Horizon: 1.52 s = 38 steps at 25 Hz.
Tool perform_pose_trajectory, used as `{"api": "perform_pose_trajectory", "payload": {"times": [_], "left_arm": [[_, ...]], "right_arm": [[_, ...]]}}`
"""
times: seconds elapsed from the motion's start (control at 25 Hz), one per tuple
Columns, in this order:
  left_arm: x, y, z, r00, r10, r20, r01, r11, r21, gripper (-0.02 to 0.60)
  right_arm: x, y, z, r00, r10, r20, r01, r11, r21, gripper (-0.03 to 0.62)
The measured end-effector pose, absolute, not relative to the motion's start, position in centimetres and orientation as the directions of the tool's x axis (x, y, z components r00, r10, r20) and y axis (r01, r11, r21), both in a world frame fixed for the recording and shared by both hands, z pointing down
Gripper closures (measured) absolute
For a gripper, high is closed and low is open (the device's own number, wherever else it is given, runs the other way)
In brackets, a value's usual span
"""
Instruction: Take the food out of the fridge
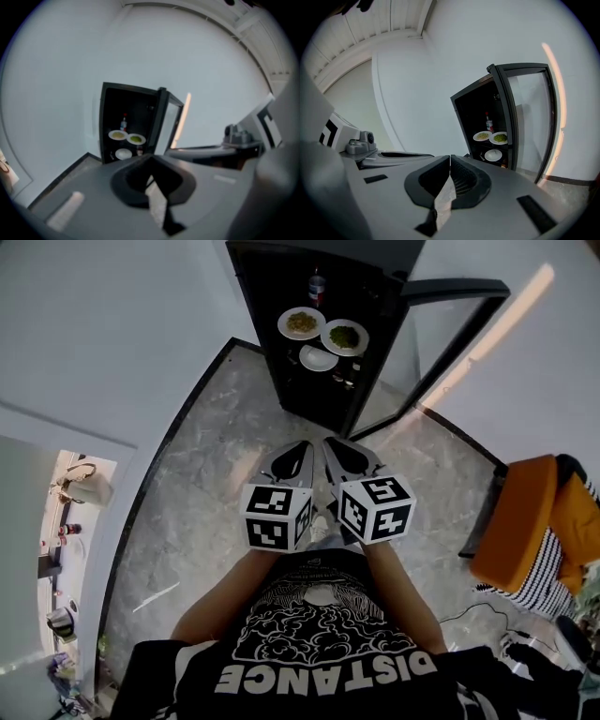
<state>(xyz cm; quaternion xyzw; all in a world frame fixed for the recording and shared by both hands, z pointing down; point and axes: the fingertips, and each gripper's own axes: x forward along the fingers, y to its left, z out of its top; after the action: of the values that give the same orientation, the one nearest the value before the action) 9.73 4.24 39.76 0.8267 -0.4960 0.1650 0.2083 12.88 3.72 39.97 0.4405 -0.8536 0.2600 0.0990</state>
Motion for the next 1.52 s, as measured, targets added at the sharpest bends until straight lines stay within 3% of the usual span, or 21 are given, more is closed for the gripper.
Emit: {"api": "perform_pose_trajectory", "payload": {"times": [0.8,1.52], "left_arm": [[9.6,-4.3,40.8,0.500,-0.733,0.461,-0.863,-0.469,0.189,0.581],[6.2,-17.7,42.8,0.709,-0.507,0.491,-0.664,-0.715,0.221,0.581]], "right_arm": [[12.8,-4.0,40.7,-0.552,-0.738,0.388,-0.829,0.434,-0.353,0.591],[10.9,-16.5,43.9,-0.283,-0.874,0.395,-0.861,0.050,-0.506,0.591]]}}
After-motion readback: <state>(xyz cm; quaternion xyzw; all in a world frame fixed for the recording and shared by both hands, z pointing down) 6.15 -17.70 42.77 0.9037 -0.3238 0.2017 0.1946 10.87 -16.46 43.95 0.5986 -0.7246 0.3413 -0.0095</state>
